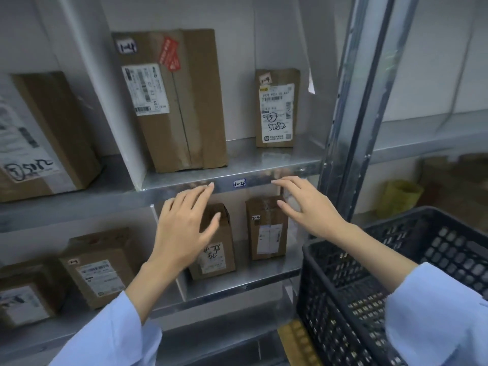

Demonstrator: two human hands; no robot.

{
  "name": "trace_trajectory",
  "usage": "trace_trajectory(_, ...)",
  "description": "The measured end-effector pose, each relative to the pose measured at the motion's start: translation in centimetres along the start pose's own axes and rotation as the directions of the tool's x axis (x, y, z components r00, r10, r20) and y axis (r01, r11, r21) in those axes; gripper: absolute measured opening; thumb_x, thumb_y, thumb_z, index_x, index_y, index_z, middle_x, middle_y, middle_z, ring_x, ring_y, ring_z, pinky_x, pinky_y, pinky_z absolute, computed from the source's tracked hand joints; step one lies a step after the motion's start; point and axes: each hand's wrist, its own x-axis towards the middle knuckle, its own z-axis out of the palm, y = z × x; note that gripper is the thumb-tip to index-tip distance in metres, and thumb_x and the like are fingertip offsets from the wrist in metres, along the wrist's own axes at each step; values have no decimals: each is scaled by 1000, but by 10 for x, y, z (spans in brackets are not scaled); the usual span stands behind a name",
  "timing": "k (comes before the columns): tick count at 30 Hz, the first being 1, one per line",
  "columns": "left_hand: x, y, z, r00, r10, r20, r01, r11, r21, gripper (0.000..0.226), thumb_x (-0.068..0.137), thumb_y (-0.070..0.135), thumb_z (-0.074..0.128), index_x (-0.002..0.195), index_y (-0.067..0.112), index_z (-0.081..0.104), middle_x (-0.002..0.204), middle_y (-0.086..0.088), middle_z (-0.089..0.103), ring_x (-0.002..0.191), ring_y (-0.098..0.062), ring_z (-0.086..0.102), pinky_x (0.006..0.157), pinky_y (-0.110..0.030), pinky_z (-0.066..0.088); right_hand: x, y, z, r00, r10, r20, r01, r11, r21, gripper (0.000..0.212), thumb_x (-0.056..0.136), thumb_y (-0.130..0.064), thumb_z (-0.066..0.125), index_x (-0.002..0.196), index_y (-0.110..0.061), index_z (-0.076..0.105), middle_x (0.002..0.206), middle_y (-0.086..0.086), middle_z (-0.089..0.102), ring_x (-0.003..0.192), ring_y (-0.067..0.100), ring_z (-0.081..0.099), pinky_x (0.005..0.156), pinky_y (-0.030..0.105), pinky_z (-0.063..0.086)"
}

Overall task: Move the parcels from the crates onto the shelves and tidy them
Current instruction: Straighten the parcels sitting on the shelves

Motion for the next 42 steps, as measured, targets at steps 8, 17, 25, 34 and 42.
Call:
trace_trajectory(8, 61, -17, -44, 973, -103, -207, 120, 990, 74, 64, 91, 43, 47, 147, 14, 40, 148, -9, 42, 132, -31, 41, 105, -46, 38, 50, -16, -39, 982, -12, -190, 13, 1000, 7, 45, 99, -29, 54, 142, -23, 45, 143, -5, 46, 128, 15, 43, 98, 36, 47)
trace_trajectory(17, 90, -37, -47, 927, -361, -101, 353, 931, -91, 83, 89, 38, 64, 155, 29, 15, 162, -10, -13, 148, -38, 7, 112, -55, 34, 118, 7, -48, 916, 247, -315, -215, 967, 134, 62, 89, -18, 63, 146, -19, 38, 151, 8, 34, 129, 32, 44, 96, 48, 48)
trace_trajectory(25, 88, -38, -40, 911, -404, -83, 375, 895, -240, 82, 89, 35, 65, 153, 43, 15, 162, -9, -14, 150, -34, 4, 115, -51, 26, 134, 30, -44, 909, 314, -274, -254, 939, 233, 57, 91, -19, 61, 143, -25, 39, 152, 12, 30, 123, 38, 52, 93, 53, 50)
trace_trajectory(34, 83, -29, -32, 912, -395, -108, 371, 909, -192, 83, 88, 34, 65, 153, 45, 15, 160, -12, -1, 141, -35, 17, 105, -48, 38, 141, 37, -38, 930, 291, -224, -219, 929, 300, 65, 91, -14, 61, 148, -20, 32, 152, 11, 33, 131, 33, 46, 104, 46, 40)
trace_trajectory(42, 83, -29, -29, 914, -388, -114, 363, 911, -194, 85, 87, 33, 66, 153, 45, 14, 160, -9, -3, 141, -37, 20, 103, -48, 40, 143, 42, -38, 931, 293, -218, -207, 915, 346, 69, 91, -11, 65, 150, -16, 30, 151, 13, 32, 134, 29, 42, 99, 24, 33)
